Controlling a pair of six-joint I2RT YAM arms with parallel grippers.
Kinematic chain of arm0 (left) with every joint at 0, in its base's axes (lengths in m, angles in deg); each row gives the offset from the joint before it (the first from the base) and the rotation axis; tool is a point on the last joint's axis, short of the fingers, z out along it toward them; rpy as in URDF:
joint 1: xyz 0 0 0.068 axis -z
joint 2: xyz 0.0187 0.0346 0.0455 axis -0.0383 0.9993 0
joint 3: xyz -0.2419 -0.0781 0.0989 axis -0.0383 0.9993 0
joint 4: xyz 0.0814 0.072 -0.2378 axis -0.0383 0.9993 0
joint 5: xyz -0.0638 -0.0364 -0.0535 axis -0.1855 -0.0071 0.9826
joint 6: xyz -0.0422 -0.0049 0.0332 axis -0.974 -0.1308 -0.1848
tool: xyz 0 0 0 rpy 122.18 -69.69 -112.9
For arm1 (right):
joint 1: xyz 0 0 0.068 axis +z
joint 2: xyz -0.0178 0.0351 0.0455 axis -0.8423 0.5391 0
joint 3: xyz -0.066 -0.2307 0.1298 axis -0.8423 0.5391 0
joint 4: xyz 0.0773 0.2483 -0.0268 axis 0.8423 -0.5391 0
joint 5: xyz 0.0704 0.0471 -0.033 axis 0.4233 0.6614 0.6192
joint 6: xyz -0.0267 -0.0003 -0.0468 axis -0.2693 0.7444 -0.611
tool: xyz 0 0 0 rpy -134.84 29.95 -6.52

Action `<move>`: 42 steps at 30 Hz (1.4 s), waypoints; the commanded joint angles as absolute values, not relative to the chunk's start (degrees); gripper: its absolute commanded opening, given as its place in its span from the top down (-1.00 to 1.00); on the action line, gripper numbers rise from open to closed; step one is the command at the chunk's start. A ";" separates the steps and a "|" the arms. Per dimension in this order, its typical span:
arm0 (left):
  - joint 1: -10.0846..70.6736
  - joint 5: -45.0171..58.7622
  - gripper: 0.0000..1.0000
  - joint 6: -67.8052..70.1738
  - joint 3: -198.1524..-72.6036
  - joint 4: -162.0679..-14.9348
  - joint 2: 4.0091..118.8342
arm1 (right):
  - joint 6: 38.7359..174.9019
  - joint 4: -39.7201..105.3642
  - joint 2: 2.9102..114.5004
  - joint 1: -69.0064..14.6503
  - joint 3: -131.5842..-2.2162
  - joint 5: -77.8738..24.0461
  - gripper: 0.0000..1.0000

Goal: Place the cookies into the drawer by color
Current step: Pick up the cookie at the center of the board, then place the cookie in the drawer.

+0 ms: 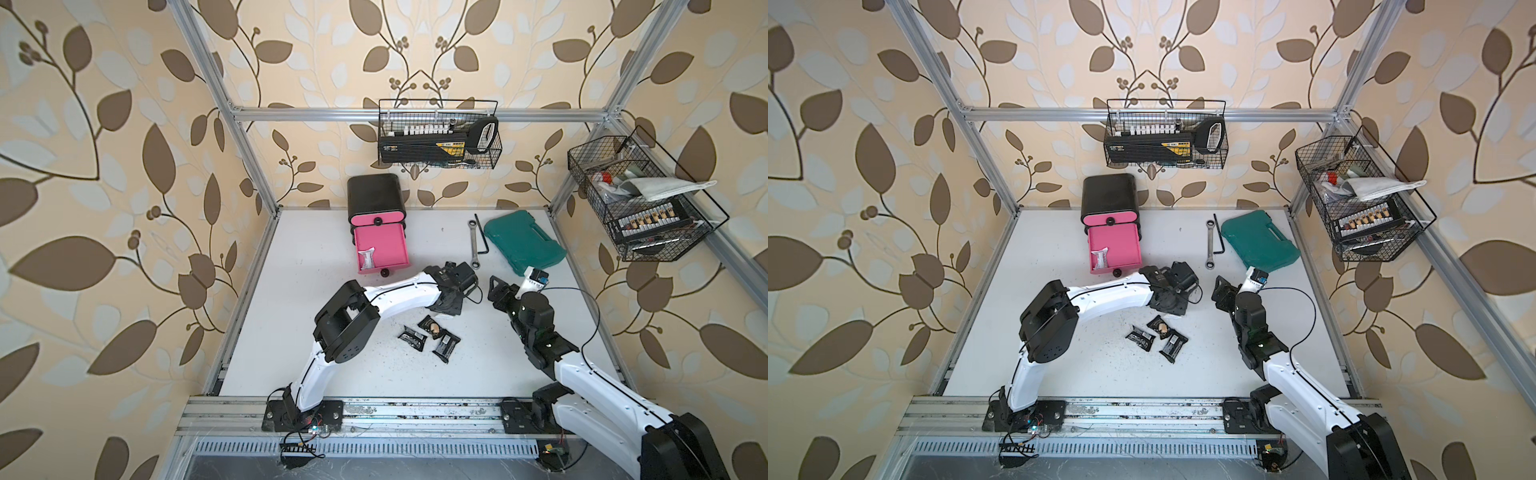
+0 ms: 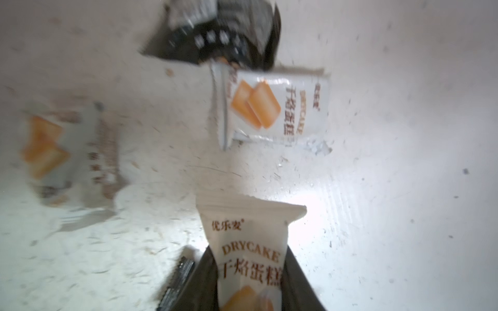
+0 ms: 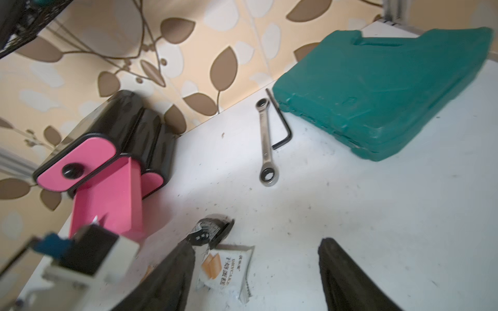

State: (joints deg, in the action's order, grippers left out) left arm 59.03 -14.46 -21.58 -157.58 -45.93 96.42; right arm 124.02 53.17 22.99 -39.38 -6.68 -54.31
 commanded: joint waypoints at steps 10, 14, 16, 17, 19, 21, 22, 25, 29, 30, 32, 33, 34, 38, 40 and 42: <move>43.68 -21.93 0.44 -14.79 -156.06 -48.42 84.52 | 116.60 67.90 32.50 -37.58 -8.26 -32.77 -0.48; 40.53 -28.28 0.44 -11.33 -156.20 -49.96 85.60 | 116.22 67.00 33.38 -37.10 -8.84 -33.93 -0.48; 39.55 -31.11 0.44 -8.96 -156.34 -50.88 86.93 | 115.83 66.09 33.31 -36.74 -9.17 -34.76 -0.48; 38.85 -32.14 0.44 -8.16 -157.05 -50.54 87.90 | 115.56 65.72 33.29 -36.47 -9.29 -35.10 -0.48; 37.64 -33.32 0.44 -6.94 -157.86 -50.14 89.54 | 115.20 65.52 33.36 -36.07 -9.39 -35.65 -0.48; 36.26 -32.82 0.45 -5.91 -158.09 -50.51 90.99 | 114.94 65.29 33.38 -35.85 -9.48 -36.16 -0.48; 35.69 -32.00 0.44 -5.39 -157.85 -51.22 91.41 | 114.92 65.23 33.38 -35.82 -9.48 -36.36 -0.48; 34.33 -30.03 0.43 -4.21 -156.46 -54.15 92.63 | 114.92 65.16 33.29 -35.76 -9.48 -36.72 -0.48; 32.56 -30.28 0.42 -4.42 -156.46 -55.82 94.42 | 114.76 65.02 33.47 -35.50 -9.61 -36.95 -0.48; 32.35 -29.73 0.41 -4.28 -156.15 -56.94 94.61 | 114.75 64.97 33.55 -35.50 -9.66 -37.06 -0.48; 32.11 -29.12 0.37 -3.75 -155.87 -58.52 95.12 | 114.68 64.70 33.56 -35.41 -9.77 -37.24 -0.48; 32.03 -29.01 0.33 -3.50 -156.18 -58.66 95.56 | 114.66 64.61 33.47 -35.33 -9.83 -37.33 -0.48; 32.05 -29.04 0.29 -3.36 -156.51 -58.53 96.02 | 114.57 64.48 33.47 -35.28 -9.81 -37.51 -0.48; 32.06 -29.45 -0.01 -3.65 -156.67 -58.16 96.33 | 114.49 64.34 33.21 -35.17 -9.75 -37.84 -0.48; 32.05 -29.86 -0.15 -4.00 -155.81 -58.26 95.13 | 114.49 64.30 33.16 -35.23 -9.75 -38.01 -0.48; 32.16 -29.24 -0.19 -4.66 -154.82 -58.27 93.04 | 114.53 64.23 33.12 -35.12 -9.75 -38.29 -0.48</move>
State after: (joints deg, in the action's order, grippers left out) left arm 31.89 -29.28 -4.16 -155.81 -57.34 96.60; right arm 115.28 64.54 33.24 -35.51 -8.06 -37.04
